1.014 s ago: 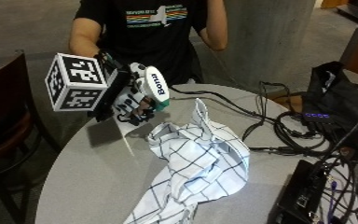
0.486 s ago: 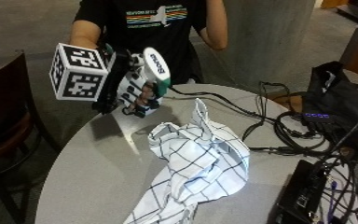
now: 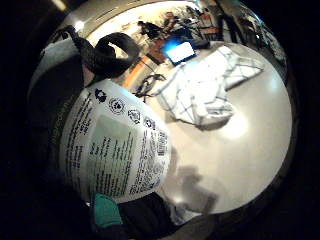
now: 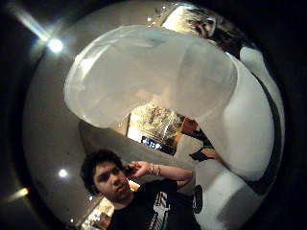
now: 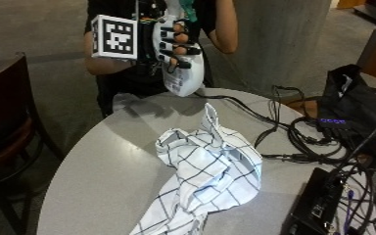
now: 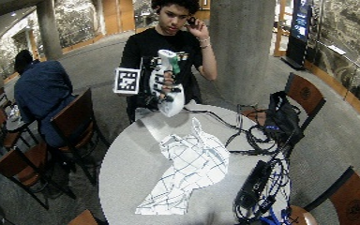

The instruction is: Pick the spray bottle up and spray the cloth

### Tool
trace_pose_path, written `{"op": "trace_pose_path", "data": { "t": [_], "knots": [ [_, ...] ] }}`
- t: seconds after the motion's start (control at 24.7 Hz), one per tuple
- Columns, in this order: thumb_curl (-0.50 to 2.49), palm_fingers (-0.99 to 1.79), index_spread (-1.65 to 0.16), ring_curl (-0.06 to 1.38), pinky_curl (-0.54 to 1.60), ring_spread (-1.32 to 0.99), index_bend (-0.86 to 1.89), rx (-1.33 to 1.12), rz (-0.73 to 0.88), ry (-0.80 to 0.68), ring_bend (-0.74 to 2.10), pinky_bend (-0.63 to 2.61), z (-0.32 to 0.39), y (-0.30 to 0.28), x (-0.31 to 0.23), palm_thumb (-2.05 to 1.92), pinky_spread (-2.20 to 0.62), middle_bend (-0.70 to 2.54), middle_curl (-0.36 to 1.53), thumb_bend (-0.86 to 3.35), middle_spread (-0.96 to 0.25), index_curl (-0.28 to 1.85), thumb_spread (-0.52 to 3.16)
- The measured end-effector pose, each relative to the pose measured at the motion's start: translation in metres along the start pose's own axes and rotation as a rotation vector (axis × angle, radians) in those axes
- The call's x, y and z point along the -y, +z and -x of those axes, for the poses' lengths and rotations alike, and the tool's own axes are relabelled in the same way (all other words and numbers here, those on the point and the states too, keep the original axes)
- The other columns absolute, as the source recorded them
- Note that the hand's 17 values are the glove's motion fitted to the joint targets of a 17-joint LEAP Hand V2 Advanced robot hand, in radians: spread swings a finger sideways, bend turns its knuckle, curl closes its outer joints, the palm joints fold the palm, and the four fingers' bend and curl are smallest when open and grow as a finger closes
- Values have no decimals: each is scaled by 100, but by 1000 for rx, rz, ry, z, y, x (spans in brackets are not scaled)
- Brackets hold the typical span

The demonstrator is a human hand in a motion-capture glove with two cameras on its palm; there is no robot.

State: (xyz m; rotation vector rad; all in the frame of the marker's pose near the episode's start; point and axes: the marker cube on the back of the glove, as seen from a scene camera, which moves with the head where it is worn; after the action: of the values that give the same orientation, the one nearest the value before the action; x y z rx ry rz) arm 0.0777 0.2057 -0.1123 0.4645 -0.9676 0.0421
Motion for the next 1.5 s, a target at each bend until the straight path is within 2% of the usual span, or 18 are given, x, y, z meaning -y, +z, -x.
{"op": "trace_pose_path", "data": {
  "t": [0.16, 0.49, 0.77, 1.05, 1.18, 1.22, 1.5],
  "knots": [
    [78, 114, -17, 41, 22, -9, 33, 33, 14, -60, 32, 15, 1, 47, 0, 99, 27, 35, 50, -3, -7, 61, 25],
    [78, 114, -17, 41, 22, -9, 35, 42, 59, -19, 32, 14, -31, 143, 3, 98, 26, 36, 51, -4, -7, 62, 26],
    [78, 113, -17, 41, 22, -9, 34, 11, 55, -10, 32, 15, -53, 177, 3, 97, 25, 37, 51, -4, -8, 62, 31],
    [75, 109, -17, 42, 21, -9, 30, -14, 80, -25, 37, 11, -59, 172, -4, 91, 24, 38, 51, -5, -8, 61, 43],
    [72, 79, -18, 43, 24, -8, 1, -48, 66, -40, 38, 18, -58, 154, -18, 84, 24, 40, 52, -6, -7, 53, 61],
    [71, 72, -19, 45, 26, -8, 0, -75, 50, -48, 39, 21, -58, 145, -24, 84, 24, 40, 52, -5, -7, 52, 65],
    [65, 80, -21, 41, 23, -6, 10, -299, -55, -60, 39, 15, -59, 69, -69, 82, 25, 42, 50, -3, -5, 42, 83]
  ]
}}
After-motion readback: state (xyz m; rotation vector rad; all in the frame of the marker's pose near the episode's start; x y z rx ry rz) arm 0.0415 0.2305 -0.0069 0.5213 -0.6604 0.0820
